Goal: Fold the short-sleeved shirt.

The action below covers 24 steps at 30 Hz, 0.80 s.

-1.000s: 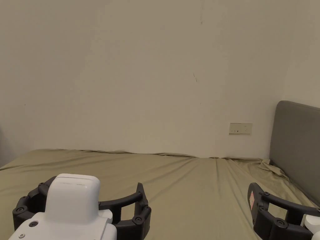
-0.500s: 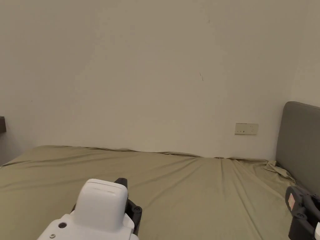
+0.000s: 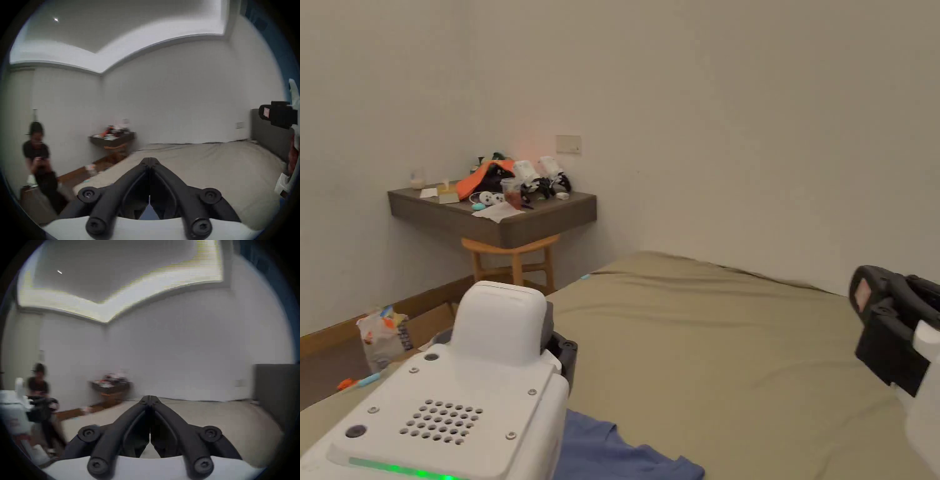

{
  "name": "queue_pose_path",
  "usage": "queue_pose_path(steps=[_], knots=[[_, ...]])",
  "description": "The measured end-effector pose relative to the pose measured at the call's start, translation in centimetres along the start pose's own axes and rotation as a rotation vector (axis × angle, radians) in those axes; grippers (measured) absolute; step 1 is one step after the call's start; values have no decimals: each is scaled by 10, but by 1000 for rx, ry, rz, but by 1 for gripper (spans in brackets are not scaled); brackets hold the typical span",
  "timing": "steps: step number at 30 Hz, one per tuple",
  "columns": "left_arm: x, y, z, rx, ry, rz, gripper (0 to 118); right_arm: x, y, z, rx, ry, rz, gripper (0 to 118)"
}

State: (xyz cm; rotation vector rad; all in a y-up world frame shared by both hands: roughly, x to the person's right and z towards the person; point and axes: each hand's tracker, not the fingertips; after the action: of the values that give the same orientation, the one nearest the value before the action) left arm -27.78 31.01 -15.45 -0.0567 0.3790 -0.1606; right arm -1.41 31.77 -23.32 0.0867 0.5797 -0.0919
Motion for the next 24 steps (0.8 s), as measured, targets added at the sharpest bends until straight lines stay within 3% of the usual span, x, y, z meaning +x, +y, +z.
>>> queue_pose_path(steps=[1, 3, 7, 11, 14, 19, 23, 24], knots=[[-19, -8, 5, -1, 60, 0, 0, -22, -3, -12, -13, 94, -20, 2], [-41, -9, 10, 1, 129, 5, 0, -52, -15, -26, -25, 181, -26, 2], [-51, -23, -4, -17, 99, 7, 0, -70, -37, -35, -40, 176, 11, 2], [-23, -49, -47, -85, -62, 44, 0, -46, -49, -40, -103, 146, -7, 2], [8, -92, -103, -184, -195, 73, 0, -21, -62, -43, -154, 62, 20, 2], [62, -199, -232, -559, -408, 236, 0, 19, -90, -42, -273, -41, 57, 2], [107, -282, -298, -806, -431, 133, 0, 49, -116, -45, -368, -104, 61, 2], [117, -299, -309, -832, -444, 87, 9, 56, -122, -46, -389, -112, 62, 2]])
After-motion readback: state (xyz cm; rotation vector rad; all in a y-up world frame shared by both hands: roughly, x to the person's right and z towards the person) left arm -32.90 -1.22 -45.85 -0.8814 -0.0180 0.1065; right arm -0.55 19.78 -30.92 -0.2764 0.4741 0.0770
